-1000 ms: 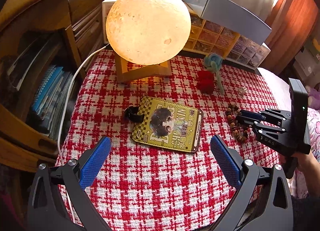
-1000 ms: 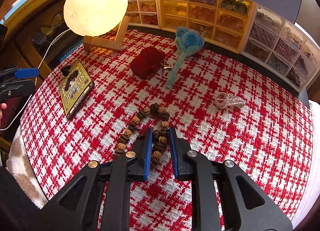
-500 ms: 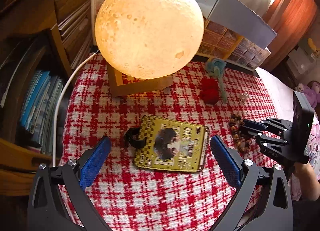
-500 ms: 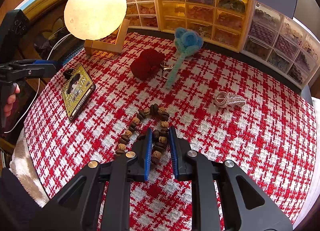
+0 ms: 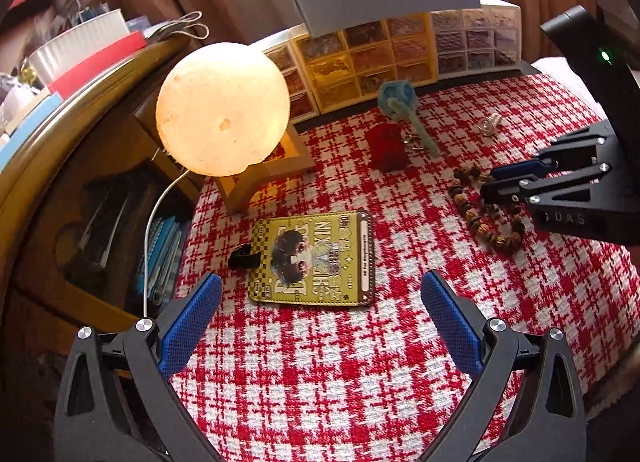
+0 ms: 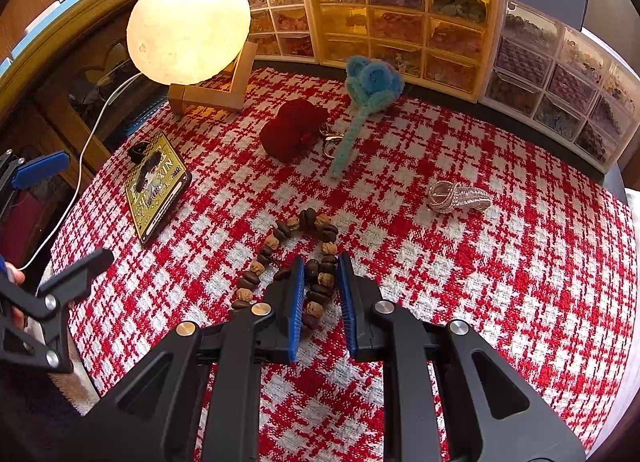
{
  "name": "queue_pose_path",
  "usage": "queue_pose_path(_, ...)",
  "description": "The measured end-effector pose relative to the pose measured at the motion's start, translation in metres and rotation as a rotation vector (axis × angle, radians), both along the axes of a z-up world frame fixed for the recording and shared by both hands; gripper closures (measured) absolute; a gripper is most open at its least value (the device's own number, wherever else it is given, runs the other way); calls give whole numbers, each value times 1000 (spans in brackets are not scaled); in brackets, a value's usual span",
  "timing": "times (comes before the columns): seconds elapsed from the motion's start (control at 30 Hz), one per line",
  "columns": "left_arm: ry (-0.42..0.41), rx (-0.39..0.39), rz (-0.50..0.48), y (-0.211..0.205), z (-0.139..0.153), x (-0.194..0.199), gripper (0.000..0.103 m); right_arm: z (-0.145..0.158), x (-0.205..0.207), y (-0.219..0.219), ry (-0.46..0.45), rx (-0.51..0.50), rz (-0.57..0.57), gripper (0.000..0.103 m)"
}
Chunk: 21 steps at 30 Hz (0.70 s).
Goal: Organize jewelry
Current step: 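Hold the bracelet in right tool while left tool moves toward the gold card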
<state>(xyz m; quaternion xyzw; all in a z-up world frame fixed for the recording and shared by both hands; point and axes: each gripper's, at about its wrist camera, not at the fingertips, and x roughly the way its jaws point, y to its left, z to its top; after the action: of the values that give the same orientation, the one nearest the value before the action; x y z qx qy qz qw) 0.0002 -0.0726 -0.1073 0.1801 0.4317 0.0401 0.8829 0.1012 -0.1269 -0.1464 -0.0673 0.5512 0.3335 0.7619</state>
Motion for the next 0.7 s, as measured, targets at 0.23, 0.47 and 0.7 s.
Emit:
queue_pose_path(0.23,22,61,-62,-26,-10,-8,4,0,0,-1,6,6,-12,85)
queue_pose_path(0.47,7,54,-55,-27,-5,-5,4,0,1,1,5,-3,-6,85)
queue_pose_path(0.7,70,-215,-74,-6,-1,-2,4,0,0,1,6,-3,-7,85)
